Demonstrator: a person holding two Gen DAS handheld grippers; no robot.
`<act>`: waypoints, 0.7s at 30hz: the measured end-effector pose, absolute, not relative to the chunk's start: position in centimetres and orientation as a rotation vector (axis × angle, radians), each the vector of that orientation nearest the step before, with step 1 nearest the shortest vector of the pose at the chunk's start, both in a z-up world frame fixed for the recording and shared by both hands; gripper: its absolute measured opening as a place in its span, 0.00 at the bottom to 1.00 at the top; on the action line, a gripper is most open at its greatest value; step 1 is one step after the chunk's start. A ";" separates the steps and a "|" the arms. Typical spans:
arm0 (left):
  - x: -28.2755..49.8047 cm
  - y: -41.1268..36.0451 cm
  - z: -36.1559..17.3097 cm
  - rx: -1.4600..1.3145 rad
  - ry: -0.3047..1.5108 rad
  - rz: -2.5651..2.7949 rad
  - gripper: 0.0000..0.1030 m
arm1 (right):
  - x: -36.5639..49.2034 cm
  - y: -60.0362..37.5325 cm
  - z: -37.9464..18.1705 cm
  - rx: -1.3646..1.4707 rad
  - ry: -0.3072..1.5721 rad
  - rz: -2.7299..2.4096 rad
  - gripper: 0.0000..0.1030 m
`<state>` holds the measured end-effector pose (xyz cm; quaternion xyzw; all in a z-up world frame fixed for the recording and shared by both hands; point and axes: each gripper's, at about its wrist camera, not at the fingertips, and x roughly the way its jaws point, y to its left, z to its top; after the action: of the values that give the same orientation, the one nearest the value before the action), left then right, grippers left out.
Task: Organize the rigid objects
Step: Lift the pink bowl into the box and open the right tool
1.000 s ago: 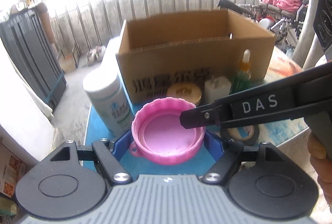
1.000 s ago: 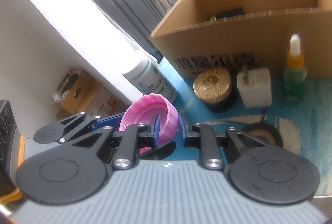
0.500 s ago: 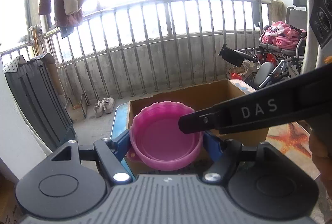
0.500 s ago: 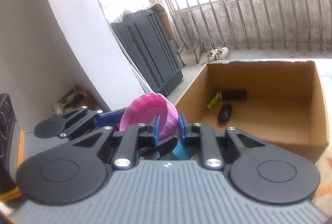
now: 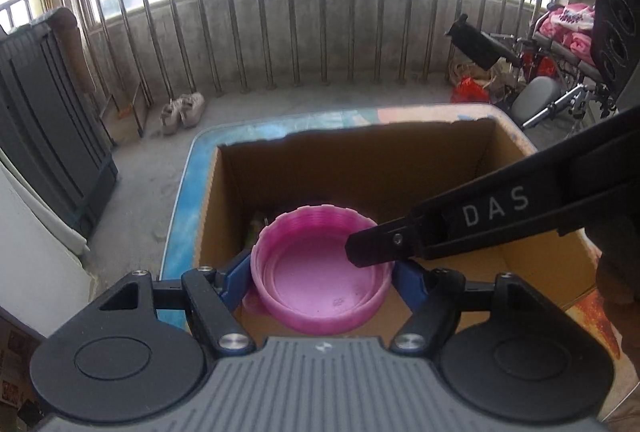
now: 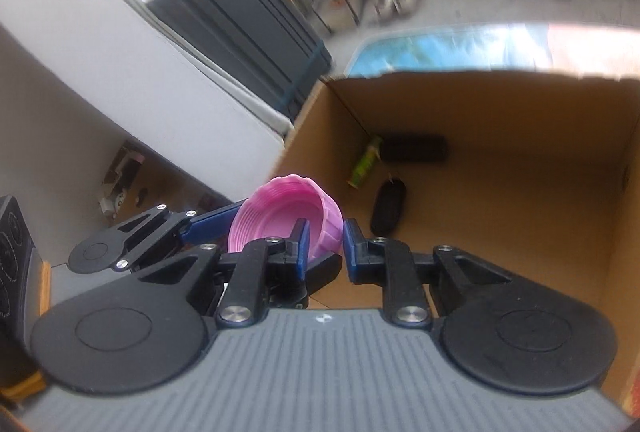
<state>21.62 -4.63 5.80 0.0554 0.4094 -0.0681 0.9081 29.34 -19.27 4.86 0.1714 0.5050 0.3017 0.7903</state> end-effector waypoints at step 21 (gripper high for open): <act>26.1 -4.5 0.8 0.109 1.064 -0.123 0.77 | 34.9 -16.5 -5.3 0.407 1.409 0.663 0.16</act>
<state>26.12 -4.53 0.77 0.0517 0.5065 -0.0584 0.8587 34.94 -16.47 -5.35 0.1822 0.6309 0.2968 0.6933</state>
